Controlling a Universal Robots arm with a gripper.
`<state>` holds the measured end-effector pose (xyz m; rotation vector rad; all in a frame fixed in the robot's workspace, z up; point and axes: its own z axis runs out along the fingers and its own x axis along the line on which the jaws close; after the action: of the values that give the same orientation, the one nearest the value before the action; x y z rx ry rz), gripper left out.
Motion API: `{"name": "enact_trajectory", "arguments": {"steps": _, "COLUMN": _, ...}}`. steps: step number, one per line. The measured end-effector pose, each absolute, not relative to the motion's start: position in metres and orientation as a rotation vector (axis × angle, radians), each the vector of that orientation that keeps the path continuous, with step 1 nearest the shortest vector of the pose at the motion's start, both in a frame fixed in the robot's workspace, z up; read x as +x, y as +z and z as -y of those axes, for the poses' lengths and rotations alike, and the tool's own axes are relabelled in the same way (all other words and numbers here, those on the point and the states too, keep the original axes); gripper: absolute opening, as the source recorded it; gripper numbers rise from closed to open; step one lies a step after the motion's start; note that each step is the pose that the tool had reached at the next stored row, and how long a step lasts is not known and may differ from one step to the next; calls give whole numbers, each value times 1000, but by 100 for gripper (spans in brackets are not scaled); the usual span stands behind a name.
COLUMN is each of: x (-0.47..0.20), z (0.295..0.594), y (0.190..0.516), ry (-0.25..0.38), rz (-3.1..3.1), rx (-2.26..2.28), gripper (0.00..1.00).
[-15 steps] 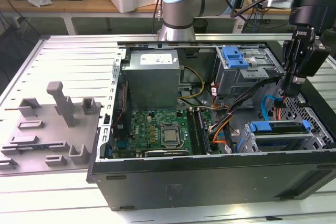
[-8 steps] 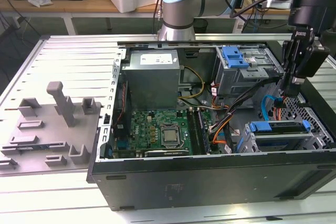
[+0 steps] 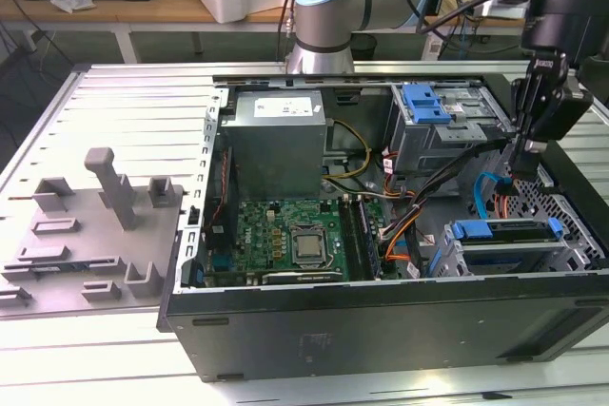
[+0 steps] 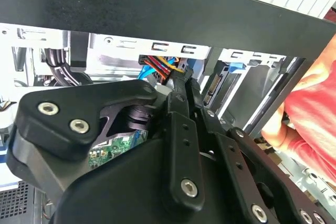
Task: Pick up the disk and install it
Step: 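Insert the first disk wire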
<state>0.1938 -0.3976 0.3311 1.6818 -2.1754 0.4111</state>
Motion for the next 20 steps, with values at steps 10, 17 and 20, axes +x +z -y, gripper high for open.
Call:
{"name": "enact_trajectory", "arguments": {"steps": 10, "x": 193, "z": 398, "y": 330, "ry": 407, "rz": 2178, "rx": 1684, "gripper": 17}}
{"name": "enact_trajectory", "arguments": {"steps": 17, "x": 188, "z": 399, "y": 332, "ry": 386, "rz": 2203, "rx": 1703, "gripper": 17}}
{"name": "enact_trajectory", "arguments": {"steps": 20, "x": 183, "z": 400, "y": 335, "ry": 396, "rz": 2211, "rx": 1706, "gripper": 17}}
